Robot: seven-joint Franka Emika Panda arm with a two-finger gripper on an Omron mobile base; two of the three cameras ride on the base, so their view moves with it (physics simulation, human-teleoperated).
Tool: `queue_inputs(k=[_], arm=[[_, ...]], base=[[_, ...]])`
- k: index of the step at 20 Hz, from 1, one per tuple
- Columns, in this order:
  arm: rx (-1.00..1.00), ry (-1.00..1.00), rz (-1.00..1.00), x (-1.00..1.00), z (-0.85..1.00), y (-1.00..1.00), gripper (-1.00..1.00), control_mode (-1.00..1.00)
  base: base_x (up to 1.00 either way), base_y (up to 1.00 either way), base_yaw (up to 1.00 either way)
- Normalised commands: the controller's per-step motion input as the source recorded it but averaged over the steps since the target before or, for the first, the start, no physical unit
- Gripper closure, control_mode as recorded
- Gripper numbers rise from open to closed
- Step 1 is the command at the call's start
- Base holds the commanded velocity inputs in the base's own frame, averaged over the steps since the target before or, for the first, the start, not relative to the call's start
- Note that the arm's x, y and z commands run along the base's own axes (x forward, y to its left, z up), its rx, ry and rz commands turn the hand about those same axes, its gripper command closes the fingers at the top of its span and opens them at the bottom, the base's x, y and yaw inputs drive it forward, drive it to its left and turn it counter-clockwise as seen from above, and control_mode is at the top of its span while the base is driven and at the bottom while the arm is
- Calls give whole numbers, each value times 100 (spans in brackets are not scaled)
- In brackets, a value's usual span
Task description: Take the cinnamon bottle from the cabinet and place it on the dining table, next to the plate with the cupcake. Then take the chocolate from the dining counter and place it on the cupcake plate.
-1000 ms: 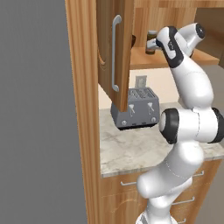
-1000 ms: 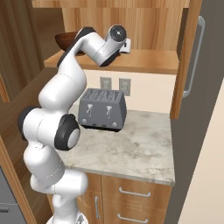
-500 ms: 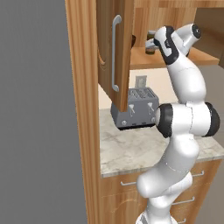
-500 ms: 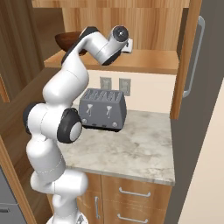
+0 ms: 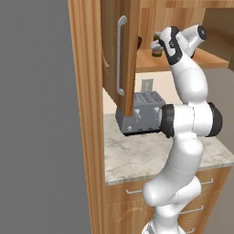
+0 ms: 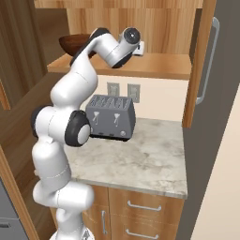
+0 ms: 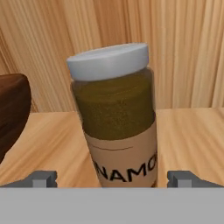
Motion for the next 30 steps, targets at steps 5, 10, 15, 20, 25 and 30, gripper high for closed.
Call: queue_inputs(k=[5,10,15,20,25,30], arm=[[0,2,0,31,-1,-3,-100,-100],[0,0,0,25,-1,-1,-100,-100],[0,0,0,22,-5,0,-100,-100],[0,0,1,8,-4,1,100,-100],[0,-4,5,-21,-3,-1,100,-100],[-2,-12,7,-60,-11,11,100,-100]], base=[[0,0,0],[0,0,0],[0,0,0],[0,0,0],[0,0,0],[0,0,0]])
